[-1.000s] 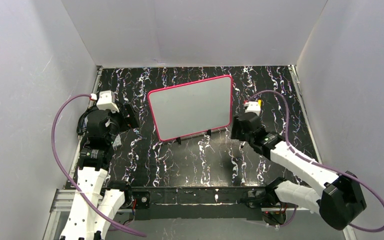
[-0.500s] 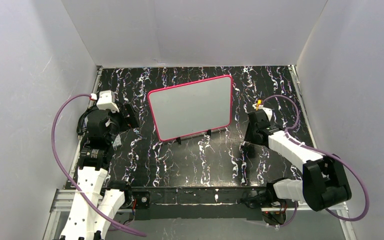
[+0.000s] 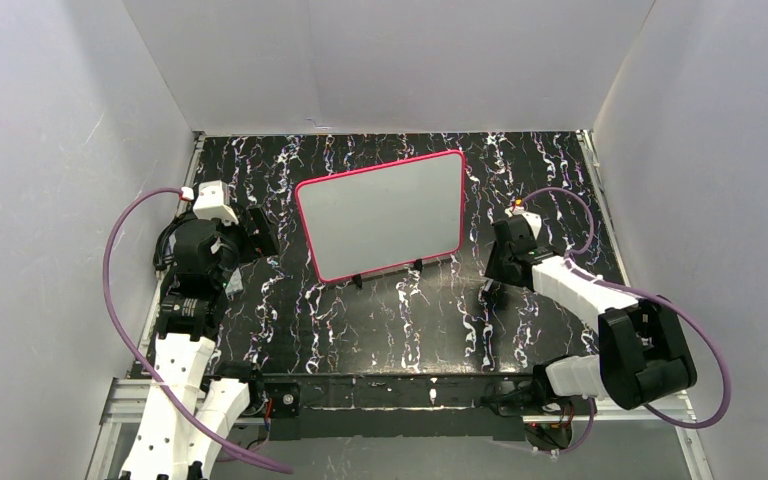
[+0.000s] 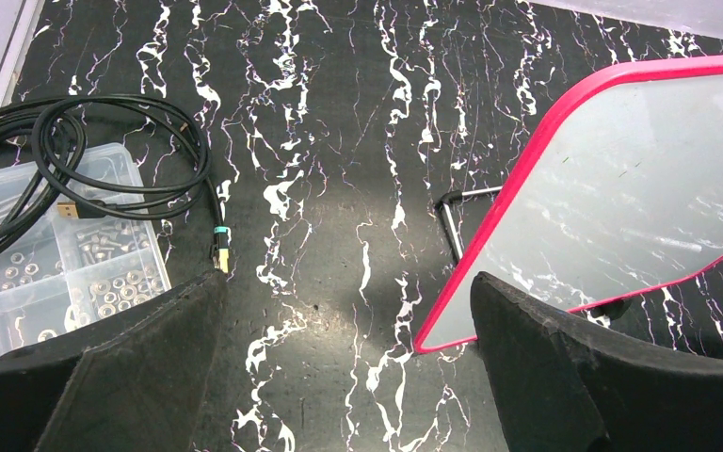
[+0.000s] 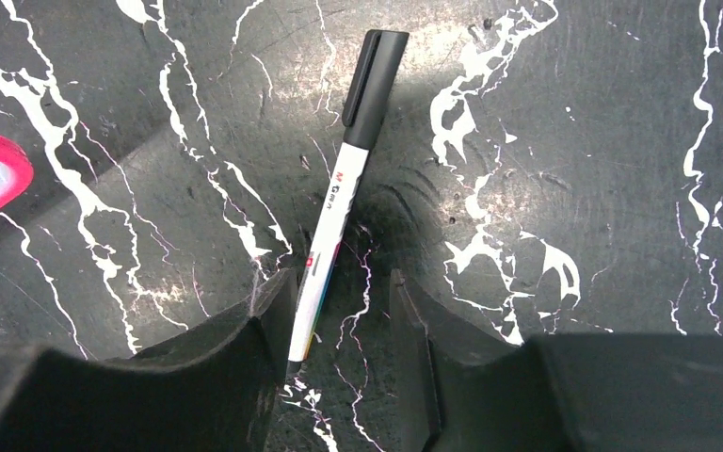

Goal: Write a sentence on the whiteboard
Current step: Open the whiteboard marker at the center of the board.

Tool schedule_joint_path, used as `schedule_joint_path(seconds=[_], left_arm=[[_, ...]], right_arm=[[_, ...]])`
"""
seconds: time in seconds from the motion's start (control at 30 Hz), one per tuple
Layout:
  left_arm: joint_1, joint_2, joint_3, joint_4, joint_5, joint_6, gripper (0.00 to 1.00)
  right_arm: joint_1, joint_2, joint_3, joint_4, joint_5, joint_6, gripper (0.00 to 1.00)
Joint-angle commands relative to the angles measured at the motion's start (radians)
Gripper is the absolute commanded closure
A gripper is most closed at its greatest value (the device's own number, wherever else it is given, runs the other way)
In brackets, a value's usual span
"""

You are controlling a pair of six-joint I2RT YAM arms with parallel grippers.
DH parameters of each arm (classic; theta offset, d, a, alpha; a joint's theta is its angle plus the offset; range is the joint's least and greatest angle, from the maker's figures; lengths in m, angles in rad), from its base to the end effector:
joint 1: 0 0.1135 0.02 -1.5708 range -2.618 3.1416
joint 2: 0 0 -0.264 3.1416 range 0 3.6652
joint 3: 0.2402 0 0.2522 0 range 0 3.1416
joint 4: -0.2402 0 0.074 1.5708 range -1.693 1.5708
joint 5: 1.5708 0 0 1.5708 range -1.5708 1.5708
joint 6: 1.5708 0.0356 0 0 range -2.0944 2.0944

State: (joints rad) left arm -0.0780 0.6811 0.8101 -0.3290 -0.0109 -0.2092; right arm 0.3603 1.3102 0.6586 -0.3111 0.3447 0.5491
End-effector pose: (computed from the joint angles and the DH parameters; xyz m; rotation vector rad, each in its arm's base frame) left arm 0.1571 -0.0119 0.3490 -0.1242 1.7707 -0.1981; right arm 0.2331 0.0750 0.1795 0.3642 2.4269 -0.0455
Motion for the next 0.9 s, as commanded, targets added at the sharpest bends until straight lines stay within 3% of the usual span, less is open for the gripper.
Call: schedule_joint_path(seconds=[0.0, 0.17, 0.43, 0.53, 0.63, 0.87], left_arm=[[-0.003, -0.013, -0.008, 0.015, 0.0, 0.004, 0.01], [-0.006, -0.015, -0.007, 0.013, -0.003, 0.003, 0.01], [-0.011, -0.018, -0.007, 0.01, -0.003, 0.004, 0.01], [-0.015, -0.018, -0.008, 0.01, 0.003, 0.007, 0.01], [-0.017, -0.02, -0.01, 0.006, 0.01, 0.01, 0.01], [-0.019, -0.02, 0.016, -0.058, 0.182, -0.038, 0.04]], right_arm=[[-0.003, 0.017, 0.033, 0.038, 0.01, 0.014, 0.5], [-0.003, 0.072, 0.03, 0.044, 0.034, 0.016, 0.45], [-0.003, 0.079, 0.025, 0.056, -0.008, 0.013, 0.71], [-0.003, 0.069, 0.012, 0.065, -0.032, -0.003, 0.88], [-0.003, 0.044, 0.008, 0.063, -0.057, -0.024, 0.99], [-0.003, -0.166, 0.008, 0.0, -0.154, -0.074, 0.99]])
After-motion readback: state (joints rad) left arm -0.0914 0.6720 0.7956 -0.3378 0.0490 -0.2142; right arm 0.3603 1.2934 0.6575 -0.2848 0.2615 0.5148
